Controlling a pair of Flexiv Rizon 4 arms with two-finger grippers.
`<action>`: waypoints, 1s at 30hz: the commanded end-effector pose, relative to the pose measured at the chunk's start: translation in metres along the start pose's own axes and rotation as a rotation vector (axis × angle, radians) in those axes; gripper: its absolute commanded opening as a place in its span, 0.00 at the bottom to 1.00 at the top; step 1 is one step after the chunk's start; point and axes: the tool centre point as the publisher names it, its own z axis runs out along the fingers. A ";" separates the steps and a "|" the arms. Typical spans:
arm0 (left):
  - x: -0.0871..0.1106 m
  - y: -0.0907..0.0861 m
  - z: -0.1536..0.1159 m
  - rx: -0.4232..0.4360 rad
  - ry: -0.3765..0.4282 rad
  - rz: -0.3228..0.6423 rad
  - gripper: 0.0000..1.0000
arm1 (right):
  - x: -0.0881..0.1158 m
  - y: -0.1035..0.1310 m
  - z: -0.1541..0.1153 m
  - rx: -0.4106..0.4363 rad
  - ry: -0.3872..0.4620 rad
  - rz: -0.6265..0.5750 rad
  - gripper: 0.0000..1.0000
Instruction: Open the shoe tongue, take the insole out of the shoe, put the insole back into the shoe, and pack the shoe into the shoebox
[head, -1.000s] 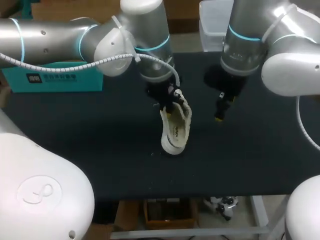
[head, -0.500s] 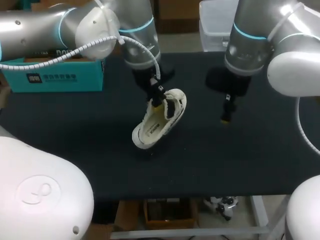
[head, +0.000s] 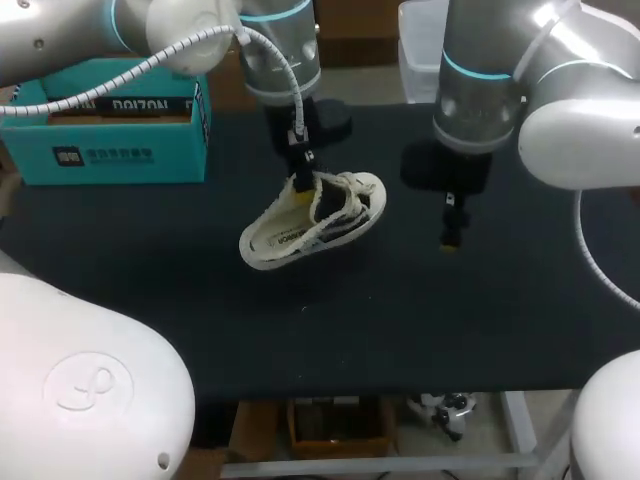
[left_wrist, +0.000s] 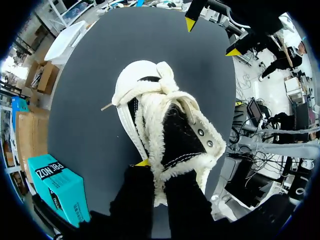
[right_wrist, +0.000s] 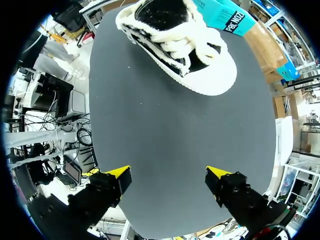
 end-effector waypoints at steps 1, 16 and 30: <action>-0.010 0.012 -0.027 -0.022 -0.002 0.062 0.00 | 0.000 0.000 -0.001 0.003 0.003 0.000 1.00; -0.084 0.075 -0.130 -0.135 -0.143 0.489 0.00 | 0.000 0.000 -0.001 0.003 0.003 0.000 1.00; -0.182 0.186 -0.195 -0.208 -0.232 0.627 0.00 | 0.000 0.000 -0.001 0.003 0.003 0.000 1.00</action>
